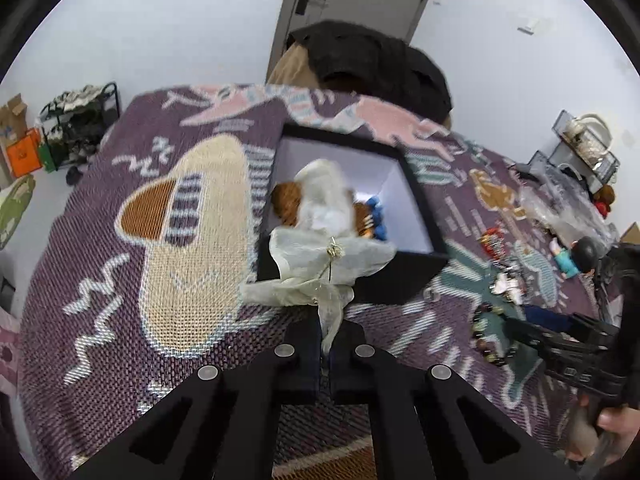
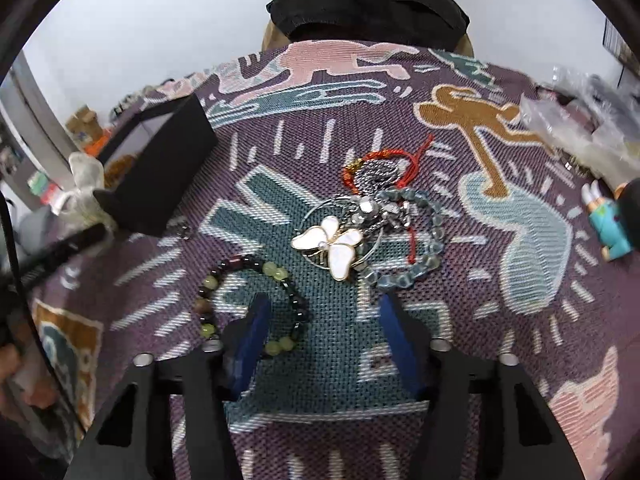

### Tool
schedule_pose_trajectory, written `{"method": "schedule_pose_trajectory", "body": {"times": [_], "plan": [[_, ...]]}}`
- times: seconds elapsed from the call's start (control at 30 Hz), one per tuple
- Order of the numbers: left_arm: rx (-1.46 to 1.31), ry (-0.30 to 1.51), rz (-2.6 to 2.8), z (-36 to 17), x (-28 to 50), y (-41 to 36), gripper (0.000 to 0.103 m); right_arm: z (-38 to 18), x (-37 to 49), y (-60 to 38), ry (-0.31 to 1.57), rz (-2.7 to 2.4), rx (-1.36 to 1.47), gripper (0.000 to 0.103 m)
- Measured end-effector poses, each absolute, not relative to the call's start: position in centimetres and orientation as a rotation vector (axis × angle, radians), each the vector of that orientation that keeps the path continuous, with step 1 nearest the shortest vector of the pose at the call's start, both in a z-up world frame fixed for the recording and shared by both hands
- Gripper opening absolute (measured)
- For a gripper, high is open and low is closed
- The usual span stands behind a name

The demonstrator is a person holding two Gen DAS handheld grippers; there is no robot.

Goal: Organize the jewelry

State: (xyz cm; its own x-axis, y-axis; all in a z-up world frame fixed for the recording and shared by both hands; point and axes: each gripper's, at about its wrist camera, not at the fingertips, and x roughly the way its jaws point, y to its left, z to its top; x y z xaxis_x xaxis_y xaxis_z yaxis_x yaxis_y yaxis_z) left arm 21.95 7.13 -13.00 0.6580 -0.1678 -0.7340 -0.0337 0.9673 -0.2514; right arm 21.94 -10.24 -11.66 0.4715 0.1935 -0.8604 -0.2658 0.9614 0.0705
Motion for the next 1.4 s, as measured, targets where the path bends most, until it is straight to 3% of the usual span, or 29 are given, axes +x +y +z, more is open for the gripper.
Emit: {"method": "schedule_pose_trajectory", "body": {"times": [0.03, 0.1, 0.4, 0.7, 0.8, 0.87, 0.93, 1.4], "plan": [[-0.246, 0.84, -0.082, -12.4, 21.8, 7.0, 0.001, -11.7, 22.0, -10.1, 1.038, 0.278, -0.095, 0.035], [-0.232, 0.816, -0.089, -11.2, 21.4, 6.7, 0.001, -11.6, 22.1, -10.0, 1.04, 0.298, -0.1, 0.01], [-0.208, 0.731, -0.09, -6.0, 22.6, 7.0, 0.001, -8.9, 21.9, -10.4, 0.964, 0.36, -0.046, 0.009], [-0.232, 0.772, -0.125, -5.2, 26.1, 6.2, 0.003, -3.3, 22.5, -9.5, 0.852, 0.39, -0.022, 0.009], [-0.255, 0.827, -0.124, -6.2, 27.3, 6.3, 0.025, -1.8, 23.0, -8.8, 0.828, 0.405, -0.018, 0.009], [-0.268, 0.818, -0.121, -6.4, 27.2, 6.5, 0.065, -1.1, 23.2, -8.3, 0.815, 0.419, -0.015, 0.009], [-0.268, 0.782, -0.098, -6.3, 26.7, 6.9, 0.081, -0.5, 23.5, -7.6, 0.807, 0.434, -0.012, 0.009], [-0.331, 0.736, -0.027, -5.6, 23.1, 12.9, 0.082, 0.4, 26.0, -0.2, 0.825, 0.563, 0.004, 0.009]]}}
